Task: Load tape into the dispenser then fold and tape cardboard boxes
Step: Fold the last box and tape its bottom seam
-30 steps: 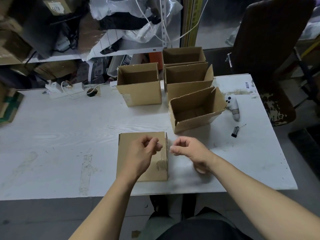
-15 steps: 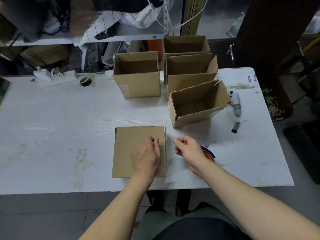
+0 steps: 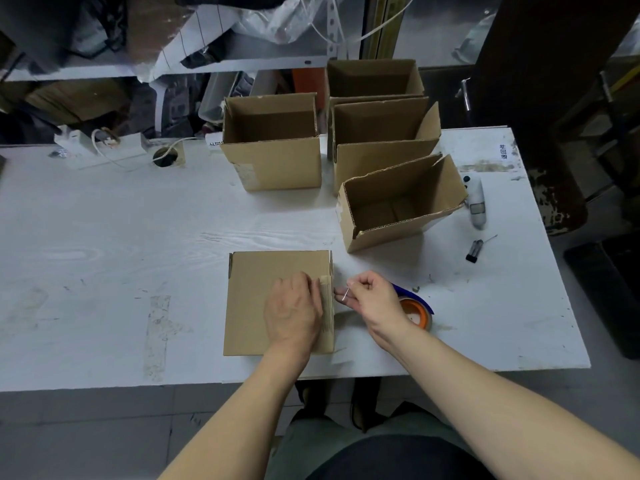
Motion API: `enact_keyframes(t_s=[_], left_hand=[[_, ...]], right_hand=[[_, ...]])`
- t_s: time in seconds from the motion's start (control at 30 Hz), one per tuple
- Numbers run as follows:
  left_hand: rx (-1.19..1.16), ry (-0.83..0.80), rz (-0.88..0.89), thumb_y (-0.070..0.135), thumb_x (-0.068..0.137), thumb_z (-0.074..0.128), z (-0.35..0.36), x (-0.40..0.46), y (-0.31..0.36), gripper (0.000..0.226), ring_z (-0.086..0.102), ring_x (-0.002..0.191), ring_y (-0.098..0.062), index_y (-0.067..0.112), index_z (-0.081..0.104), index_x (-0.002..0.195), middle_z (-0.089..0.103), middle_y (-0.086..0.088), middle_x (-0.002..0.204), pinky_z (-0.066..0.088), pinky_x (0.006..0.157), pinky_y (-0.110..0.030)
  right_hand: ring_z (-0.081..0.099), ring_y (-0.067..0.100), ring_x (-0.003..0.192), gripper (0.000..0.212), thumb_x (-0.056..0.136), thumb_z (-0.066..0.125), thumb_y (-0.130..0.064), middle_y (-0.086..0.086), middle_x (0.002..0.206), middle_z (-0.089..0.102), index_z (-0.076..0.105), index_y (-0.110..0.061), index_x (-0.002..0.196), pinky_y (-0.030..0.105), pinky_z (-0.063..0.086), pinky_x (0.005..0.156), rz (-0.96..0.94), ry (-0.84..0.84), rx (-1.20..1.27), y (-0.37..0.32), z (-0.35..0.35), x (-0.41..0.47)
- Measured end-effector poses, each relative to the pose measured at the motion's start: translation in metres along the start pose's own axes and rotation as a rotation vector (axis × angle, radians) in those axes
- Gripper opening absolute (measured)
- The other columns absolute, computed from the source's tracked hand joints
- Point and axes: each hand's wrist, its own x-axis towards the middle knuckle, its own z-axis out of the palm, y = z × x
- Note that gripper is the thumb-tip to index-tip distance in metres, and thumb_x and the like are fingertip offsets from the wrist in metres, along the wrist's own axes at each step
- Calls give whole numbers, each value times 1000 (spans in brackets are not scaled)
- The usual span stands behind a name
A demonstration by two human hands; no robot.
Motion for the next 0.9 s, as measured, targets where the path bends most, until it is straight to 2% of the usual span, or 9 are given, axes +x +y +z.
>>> enact_keyframes(t_s=[0.2, 0.37, 0.5, 0.57, 0.6, 0.67, 0.7, 0.8, 0.9], left_hand=[[-11, -11, -9, 24, 94, 71, 3, 0, -3, 25, 51, 65, -35, 11, 57, 78, 58, -13, 69, 41, 57, -44], [-11, -9, -24, 23, 93, 73, 2, 0, -2, 20, 52, 67, -34, 10, 60, 85, 59, -12, 73, 41, 60, -43], [-52, 39, -25, 16, 94, 71, 2, -2, -4, 16, 53, 72, -33, 4, 65, 102, 62, -13, 80, 44, 66, -44], [-74, 41, -42, 15, 92, 72, 0, -1, -5, 20, 53, 75, -33, 3, 63, 106, 62, -14, 84, 44, 68, -43], [-92, 38, -57, 14, 91, 73, -1, 0, -6, 23, 54, 77, -34, 2, 63, 108, 62, -15, 86, 45, 69, -44], [-144, 37, -85, 11, 89, 75, -4, 2, -8, 27, 57, 78, -36, 1, 63, 111, 60, -17, 91, 49, 67, -42], [-167, 35, -96, 7, 89, 73, -6, 3, -8, 26, 57, 76, -37, 1, 63, 111, 59, -18, 92, 49, 65, -40], [-205, 15, -122, -5, 86, 67, -10, 7, -10, 25, 57, 74, -39, 2, 63, 110, 58, -18, 94, 46, 63, -38], [-243, -22, -172, 4, 91, 68, -12, 11, -11, 18, 60, 80, -40, 3, 63, 109, 59, -18, 97, 49, 67, -41]], right_hand=[[78, 35, 90, 7, 104, 54, -2, 26, 98, 70, 59, 1, 99, 47, 63, 88, -26, 57, -97, 6, 4, 3], [74, 21, 79, 14, 101, 59, -21, 3, 86, 73, 62, -22, 88, 45, 63, 78, -158, 140, -498, 14, 10, 2], [64, 16, 82, 14, 101, 60, -28, -2, 95, 66, 61, -28, 87, 32, 52, 73, -261, 158, -703, 20, 19, -3], [61, 16, 89, 7, 102, 59, -30, -1, 102, 65, 63, -26, 99, 29, 48, 76, -269, 159, -755, 20, 22, -3], [60, 15, 95, 13, 103, 59, -30, -1, 108, 64, 63, -24, 114, 29, 48, 79, -261, 145, -785, 18, 22, -3], [59, 19, 109, 44, 102, 62, -26, 0, 123, 61, 50, -19, 143, 32, 51, 87, -241, 92, -862, 11, 18, -5], [59, 21, 114, 48, 101, 63, -23, 0, 129, 59, 47, -18, 147, 34, 53, 89, -262, 82, -915, 7, 14, -6], [64, 20, 106, 24, 104, 54, -21, 1, 118, 67, 70, -17, 121, 34, 54, 88, -430, 59, -952, 1, 9, -15], [66, 15, 92, 25, 103, 54, -36, -5, 97, 72, 75, -22, 102, 34, 55, 82, -307, -41, -799, 1, 13, -24]])
